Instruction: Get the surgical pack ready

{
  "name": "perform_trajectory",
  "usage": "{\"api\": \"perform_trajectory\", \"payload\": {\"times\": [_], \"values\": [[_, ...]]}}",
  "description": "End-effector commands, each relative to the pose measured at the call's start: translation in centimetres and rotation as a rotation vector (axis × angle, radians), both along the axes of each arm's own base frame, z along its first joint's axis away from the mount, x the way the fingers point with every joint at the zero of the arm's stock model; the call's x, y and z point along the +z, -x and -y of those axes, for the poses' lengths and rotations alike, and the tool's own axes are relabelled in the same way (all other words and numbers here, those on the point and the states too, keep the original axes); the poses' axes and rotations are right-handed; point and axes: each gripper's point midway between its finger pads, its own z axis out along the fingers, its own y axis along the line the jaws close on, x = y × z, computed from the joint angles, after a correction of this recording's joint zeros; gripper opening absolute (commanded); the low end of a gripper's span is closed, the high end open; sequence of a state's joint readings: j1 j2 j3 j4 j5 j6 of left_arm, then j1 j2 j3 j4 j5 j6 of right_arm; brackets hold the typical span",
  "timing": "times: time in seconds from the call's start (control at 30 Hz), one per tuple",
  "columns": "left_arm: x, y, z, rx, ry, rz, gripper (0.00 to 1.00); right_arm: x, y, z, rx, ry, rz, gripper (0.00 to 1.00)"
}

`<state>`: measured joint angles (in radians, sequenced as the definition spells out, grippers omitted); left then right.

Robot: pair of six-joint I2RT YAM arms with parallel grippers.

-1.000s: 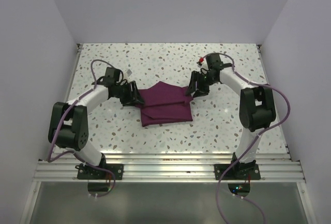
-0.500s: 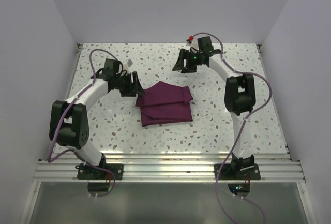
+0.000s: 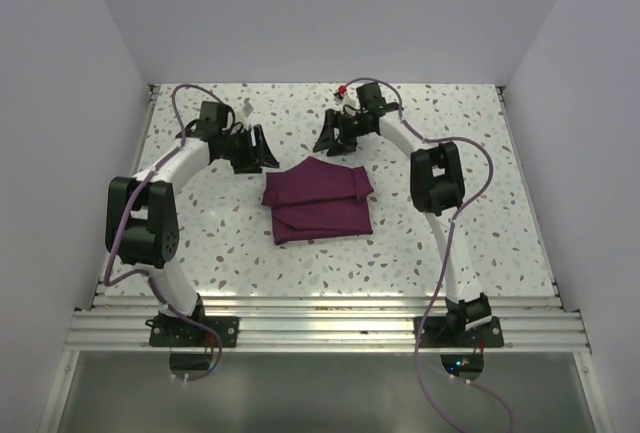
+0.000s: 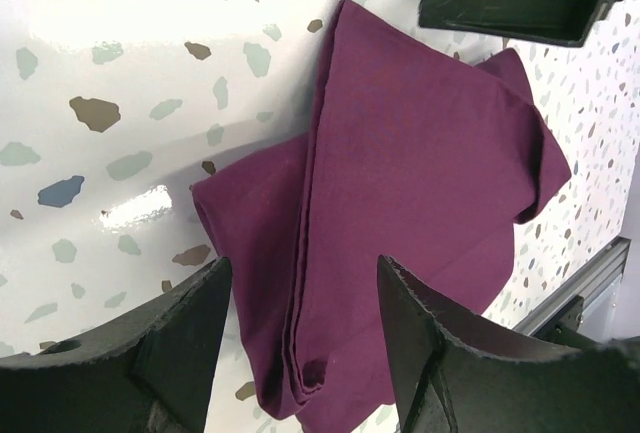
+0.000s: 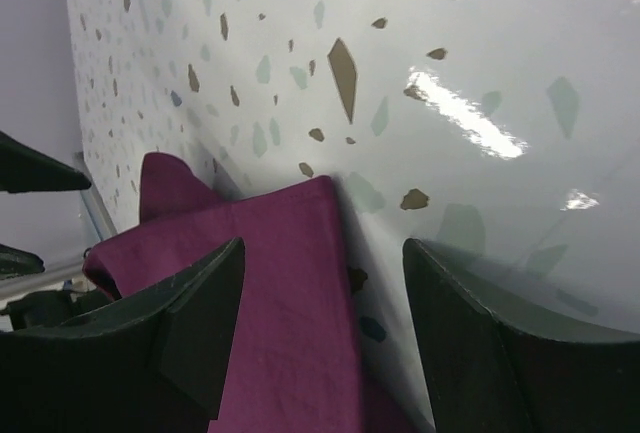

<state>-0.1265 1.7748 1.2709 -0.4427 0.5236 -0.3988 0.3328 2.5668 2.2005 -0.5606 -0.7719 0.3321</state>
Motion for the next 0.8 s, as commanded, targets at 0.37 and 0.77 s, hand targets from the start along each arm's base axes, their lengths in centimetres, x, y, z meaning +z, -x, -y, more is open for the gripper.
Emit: {"api": "perform_trajectory", "payload": {"times": [0.37, 0.77], "values": [[0.7, -0.7, -0.3, -0.012, 0.078, 0.033, 0.63, -2.5, 4.1, -2.3, 0.117, 0.056, -0.055, 0.59], [1.0, -0.4, 0.2, -0.002, 0.117, 0.017, 0.62, -3.4, 3.0, -1.3, 0.074, 0.139, -0.029, 0.43]]}}
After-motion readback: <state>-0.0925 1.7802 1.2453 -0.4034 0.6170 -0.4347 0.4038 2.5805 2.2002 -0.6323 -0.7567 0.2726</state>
